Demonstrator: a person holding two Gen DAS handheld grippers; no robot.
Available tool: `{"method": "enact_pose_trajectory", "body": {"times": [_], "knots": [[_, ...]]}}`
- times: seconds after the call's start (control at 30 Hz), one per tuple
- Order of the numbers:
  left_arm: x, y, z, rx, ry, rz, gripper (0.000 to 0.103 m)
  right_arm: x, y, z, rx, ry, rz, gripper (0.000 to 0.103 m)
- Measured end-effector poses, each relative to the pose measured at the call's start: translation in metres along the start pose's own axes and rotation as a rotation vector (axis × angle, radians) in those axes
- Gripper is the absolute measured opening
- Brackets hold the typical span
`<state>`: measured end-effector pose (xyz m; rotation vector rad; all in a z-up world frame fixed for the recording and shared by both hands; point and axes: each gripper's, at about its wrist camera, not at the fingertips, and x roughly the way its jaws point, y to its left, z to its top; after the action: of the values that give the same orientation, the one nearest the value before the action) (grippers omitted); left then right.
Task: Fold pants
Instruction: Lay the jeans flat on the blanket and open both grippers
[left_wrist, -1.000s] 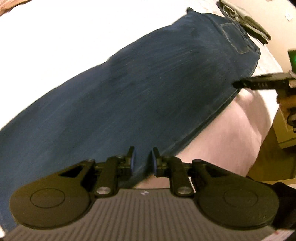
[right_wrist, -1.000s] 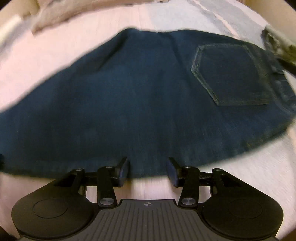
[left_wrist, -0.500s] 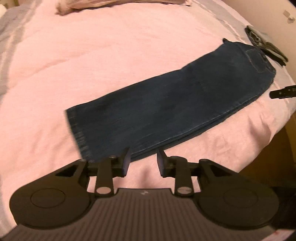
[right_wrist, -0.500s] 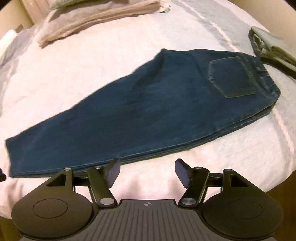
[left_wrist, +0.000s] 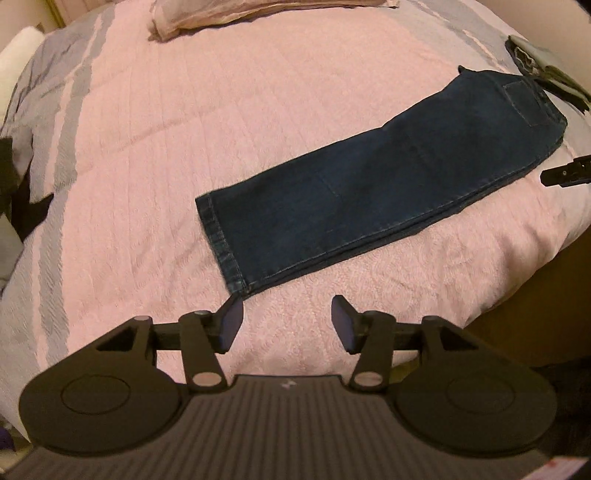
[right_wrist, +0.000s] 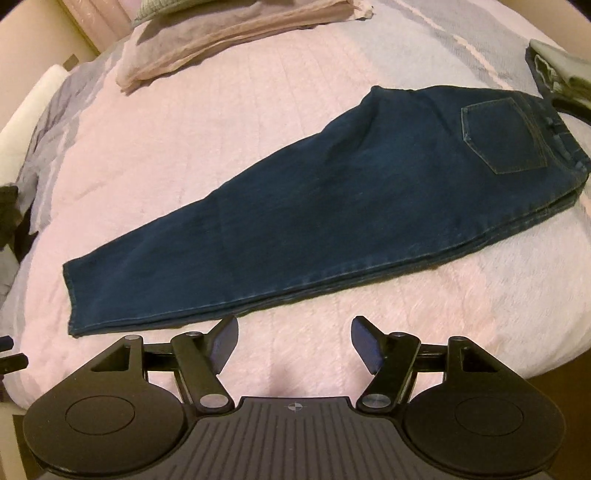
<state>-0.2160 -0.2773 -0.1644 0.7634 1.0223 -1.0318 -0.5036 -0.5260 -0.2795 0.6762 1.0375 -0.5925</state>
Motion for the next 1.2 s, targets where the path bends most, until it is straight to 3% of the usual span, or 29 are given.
{"method": "enact_pose_trajectory", "body": {"times": [0.2,0.3,0.4,0.53,0.77,1.2], "knots": [[0.000,-0.002,0.017,0.063,-0.045,-0.040,0.054,-0.026,0.016,-0.012,0.045,-0.046,-0.016,0.065],[0.003,0.000,0.028,0.123,-0.067,-0.090,0.060,-0.038,0.026,-0.016,0.083,-0.076,-0.063,0.065],[0.008,0.007,0.039,0.216,-0.095,-0.138,0.061,-0.049,0.038,-0.024,0.173,-0.123,-0.126,0.065],[0.008,0.027,0.053,0.324,-0.130,-0.200,0.061,-0.062,0.068,-0.039,0.296,-0.181,-0.201,0.065],[0.002,0.063,0.061,0.487,-0.158,-0.262,0.070,-0.063,0.133,-0.066,0.422,-0.178,-0.271,0.066],[0.008,0.098,0.046,0.478,-0.149,-0.299,0.075,-0.047,0.178,-0.080,0.402,-0.133,-0.277,0.066]]}}
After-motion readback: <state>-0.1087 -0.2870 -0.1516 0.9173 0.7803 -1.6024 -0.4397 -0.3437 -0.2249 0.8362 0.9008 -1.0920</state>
